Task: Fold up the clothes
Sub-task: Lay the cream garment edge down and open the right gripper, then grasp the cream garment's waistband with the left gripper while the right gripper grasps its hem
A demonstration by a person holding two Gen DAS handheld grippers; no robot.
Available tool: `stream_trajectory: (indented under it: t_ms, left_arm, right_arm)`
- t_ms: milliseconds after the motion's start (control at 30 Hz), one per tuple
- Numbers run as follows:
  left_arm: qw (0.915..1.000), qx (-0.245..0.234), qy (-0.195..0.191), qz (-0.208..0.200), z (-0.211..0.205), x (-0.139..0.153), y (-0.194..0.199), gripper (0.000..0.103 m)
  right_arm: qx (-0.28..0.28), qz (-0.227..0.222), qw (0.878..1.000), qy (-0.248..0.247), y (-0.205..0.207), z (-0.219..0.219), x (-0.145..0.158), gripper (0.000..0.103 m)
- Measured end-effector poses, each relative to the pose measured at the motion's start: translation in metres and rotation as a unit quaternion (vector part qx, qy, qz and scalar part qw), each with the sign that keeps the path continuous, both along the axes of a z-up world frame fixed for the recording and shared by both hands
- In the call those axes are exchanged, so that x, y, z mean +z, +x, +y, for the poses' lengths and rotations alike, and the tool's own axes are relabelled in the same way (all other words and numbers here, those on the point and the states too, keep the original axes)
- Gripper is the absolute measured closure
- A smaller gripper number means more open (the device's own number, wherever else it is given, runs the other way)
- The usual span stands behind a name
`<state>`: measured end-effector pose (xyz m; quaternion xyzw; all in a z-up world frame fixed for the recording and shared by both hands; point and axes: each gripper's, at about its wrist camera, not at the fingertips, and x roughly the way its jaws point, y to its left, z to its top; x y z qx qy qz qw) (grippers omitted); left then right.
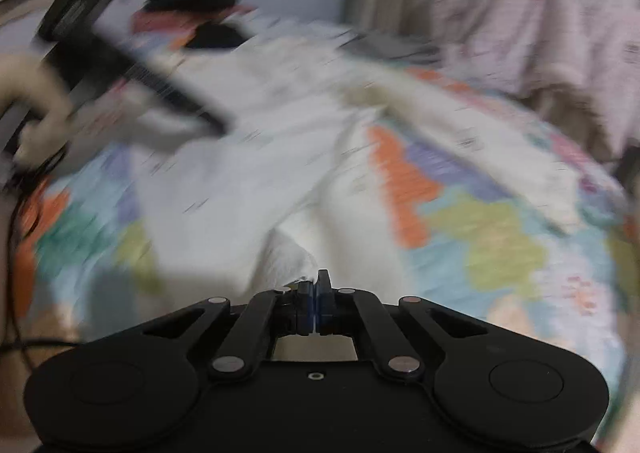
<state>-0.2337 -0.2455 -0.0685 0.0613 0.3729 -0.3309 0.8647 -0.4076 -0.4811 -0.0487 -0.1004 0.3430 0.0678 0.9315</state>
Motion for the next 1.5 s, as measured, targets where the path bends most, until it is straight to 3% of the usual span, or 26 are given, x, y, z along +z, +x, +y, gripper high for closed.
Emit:
stream_trajectory:
  t_ms: [67,133,167,267,467,600,633,700,733,833,867,967,1067,1200,1267,1400,1433,1500]
  left_arm:
    - [0.9994,0.029,0.016,-0.002,0.01,0.001,0.006,0.044]
    - [0.9954,0.066,0.069,-0.001,0.013,0.003,0.01,0.044]
    - [0.9942,0.075,0.077,-0.006,0.015,0.006,0.01,0.044]
    - [0.9931,0.085,0.074,-0.033,0.018,0.013,0.007,0.044]
    - [0.9914,0.112,0.062,-0.028,0.044,0.018,0.018,0.044]
    - [0.9861,0.164,0.027,-0.006,0.089,0.017,0.037,0.044]
    - [0.9844,0.176,0.003,0.006,0.103,0.016,0.042,0.044]
    - [0.9732,0.223,-0.041,0.037,0.132,0.011,0.05,0.044]
    - [0.9657,0.247,-0.062,0.052,0.146,0.009,0.054,0.044]
    - [0.9478,0.297,-0.095,0.065,0.173,0.005,0.055,0.043]
    - [0.9466,0.3,-0.094,0.069,0.176,0.003,0.056,0.043]
    - [0.9521,0.29,-0.074,0.061,0.176,0.001,0.06,0.043]
    - [0.9573,0.272,-0.08,0.059,0.169,-0.006,0.074,0.034]
    - [0.9538,0.287,-0.023,0.087,0.147,-0.016,0.095,0.034]
    - [0.954,0.29,-0.011,0.075,0.138,-0.015,0.098,0.034]
    - [0.9569,0.284,0.001,0.058,0.126,-0.021,0.103,0.031]
    - [0.9577,0.283,-0.002,0.055,0.125,-0.025,0.104,0.022]
    - [0.9591,0.278,-0.007,0.051,0.124,-0.028,0.107,0.015]
  right_arm:
    - [-0.045,-0.016,0.999,0.007,0.002,-0.024,0.013,0.103]
    - [-0.074,-0.029,0.997,0.004,0.004,-0.051,0.02,0.103]
    - [-0.095,-0.031,0.995,0.004,0.006,-0.065,0.021,0.103]
    - [-0.157,-0.022,0.987,0.038,0.014,-0.108,0.016,0.101]
    - [-0.248,-0.016,0.962,0.11,-0.002,-0.148,0.018,0.096]
    - [-0.265,0.0,0.956,0.125,-0.029,-0.142,0.017,0.085]
    - [-0.255,0.006,0.954,0.155,-0.036,-0.14,0.014,0.074]
    - [-0.233,0.021,0.944,0.231,-0.049,-0.135,0.005,0.062]
    - [-0.231,0.021,0.939,0.252,-0.051,-0.132,0.001,0.061]
    - [-0.22,0.024,0.934,0.281,-0.063,-0.116,-0.011,0.06]
    - [-0.216,0.029,0.937,0.273,-0.067,-0.111,-0.014,0.059]
    - [-0.209,0.06,0.943,0.251,-0.076,-0.102,-0.02,0.059]
    - [-0.202,0.07,0.94,0.268,-0.091,-0.099,-0.022,0.056]
    - [-0.189,0.104,0.932,0.29,-0.107,-0.09,-0.03,0.051]
    - [-0.181,0.121,0.935,0.28,-0.109,-0.083,-0.034,0.051]
    - [-0.187,0.104,0.926,0.31,-0.098,-0.082,-0.035,0.05]
    - [-0.197,0.094,0.923,0.317,-0.094,-0.083,-0.036,0.05]
    - [-0.215,0.077,0.916,0.33,-0.085,-0.084,-0.037,0.049]
